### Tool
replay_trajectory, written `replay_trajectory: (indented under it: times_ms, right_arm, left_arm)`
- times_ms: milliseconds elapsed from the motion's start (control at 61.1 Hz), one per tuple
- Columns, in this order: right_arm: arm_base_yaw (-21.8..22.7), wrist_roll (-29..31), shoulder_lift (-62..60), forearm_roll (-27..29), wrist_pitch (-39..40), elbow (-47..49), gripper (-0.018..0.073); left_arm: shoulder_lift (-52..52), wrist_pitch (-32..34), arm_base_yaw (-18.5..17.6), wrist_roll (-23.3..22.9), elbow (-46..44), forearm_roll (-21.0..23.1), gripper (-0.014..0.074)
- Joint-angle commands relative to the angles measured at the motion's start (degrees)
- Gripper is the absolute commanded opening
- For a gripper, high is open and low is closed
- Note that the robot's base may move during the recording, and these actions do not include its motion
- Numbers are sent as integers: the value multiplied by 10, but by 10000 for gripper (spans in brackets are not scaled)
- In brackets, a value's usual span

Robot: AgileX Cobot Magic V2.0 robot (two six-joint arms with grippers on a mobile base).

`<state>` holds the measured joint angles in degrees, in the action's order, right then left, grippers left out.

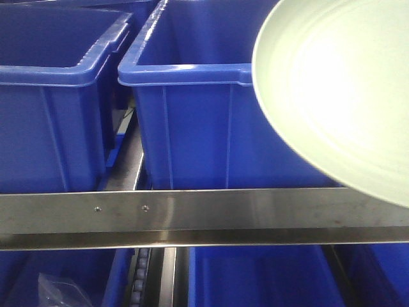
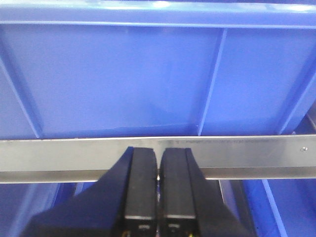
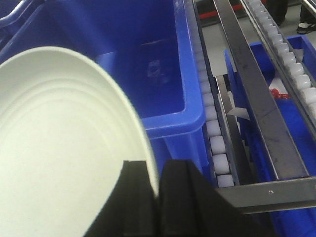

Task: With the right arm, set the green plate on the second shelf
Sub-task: 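Lower the plate with the right gripper into the blue bin on the shelf, then open the right gripper to release the plate into the bin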

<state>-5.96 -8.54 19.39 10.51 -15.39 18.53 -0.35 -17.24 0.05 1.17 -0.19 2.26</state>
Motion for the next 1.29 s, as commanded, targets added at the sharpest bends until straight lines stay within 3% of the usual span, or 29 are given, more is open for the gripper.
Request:
replay_trajectory:
  times_ms: [0,180,311,557,770,884,1031,1277]
  right_arm:
    - [3,-2,1,6,67,19,49]
    - [1,-2,13,10,87,32,49]
    - [1,-2,92,10,90,100,49]
    - [-6,-2,349,10,125,317,49]
    - [-39,0,572,8,77,519,53]
    - [-51,13,642,3,53,579,137]
    - [-64,29,677,2,74,601,367]
    - [-66,30,656,2,57,591,375]
  left_arm:
    - [-12,47,-1,0,23,1,124]
    - [-12,47,-1,0,23,1,124]
    - [-12,47,-1,0,23,1,124]
    - [-12,47,-1,0,23,1,124]
    - [-12,47,-1,0,23,1,124]
    - [-12,47,-1,0,23,1,124]
    - [-12,47,-1,0,23,1,124]
    - [-12,47,-1,0,23,1,124]
